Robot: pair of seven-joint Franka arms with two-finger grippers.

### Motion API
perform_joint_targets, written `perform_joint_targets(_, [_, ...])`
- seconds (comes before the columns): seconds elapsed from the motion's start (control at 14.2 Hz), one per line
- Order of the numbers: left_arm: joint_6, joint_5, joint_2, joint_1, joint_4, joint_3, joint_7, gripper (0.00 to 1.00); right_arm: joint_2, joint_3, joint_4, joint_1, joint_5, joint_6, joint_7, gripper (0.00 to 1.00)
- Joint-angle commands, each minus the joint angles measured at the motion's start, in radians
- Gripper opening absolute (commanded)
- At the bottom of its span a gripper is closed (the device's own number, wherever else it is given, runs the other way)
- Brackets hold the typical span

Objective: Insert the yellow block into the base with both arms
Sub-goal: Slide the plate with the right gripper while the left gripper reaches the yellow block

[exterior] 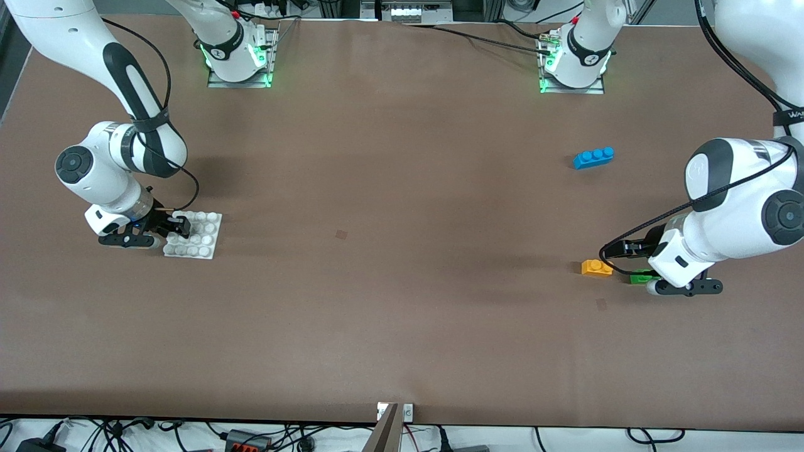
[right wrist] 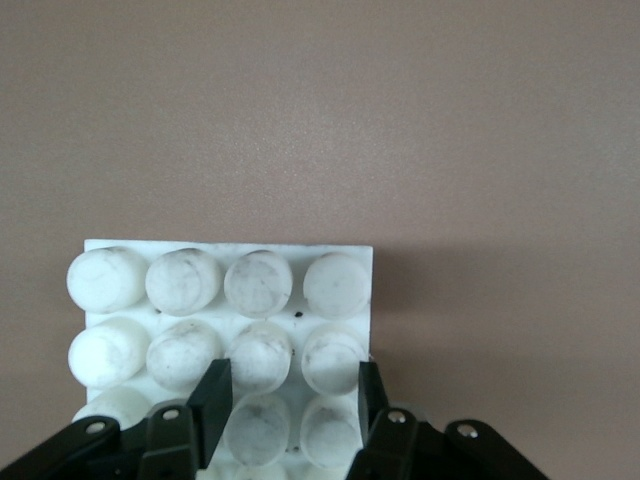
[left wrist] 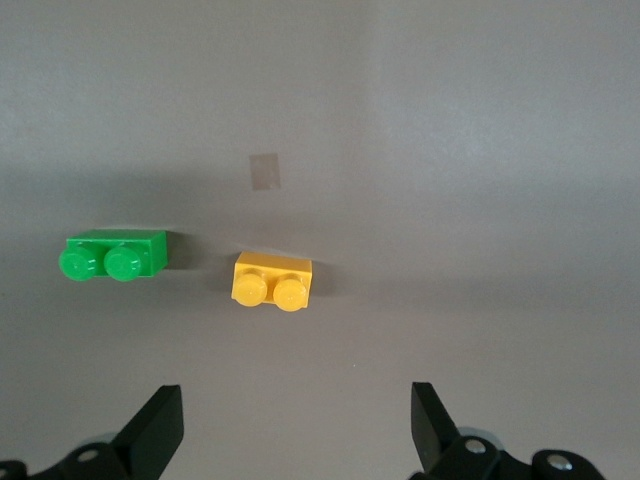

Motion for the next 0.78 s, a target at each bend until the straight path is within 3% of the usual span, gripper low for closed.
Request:
perform_joint_targets(0.0, [-0.019, -0.015, 0.000, -0.006, 0.018, 0.002, 0.007, 1.00, 0.066, 0.012, -0.008, 0.011, -0.006, 0.008, -0.011, 0.57])
perform_joint_targets(0.42, [-0.019, -0.011, 0.002, -0.014, 0.018, 0.002, 0.007, 1.00, 0.092, 0.015, 0.004, 0.198, 0.009, -0.044, 0.015, 0.57])
perform_joint_targets(0.7, [-0.019, -0.011, 0.002, -0.014, 0.019, 0.002, 0.008, 1.00, 0.132, 0.113, 0.051, 0.252, 0.016, -0.046, 0.090, 0.56])
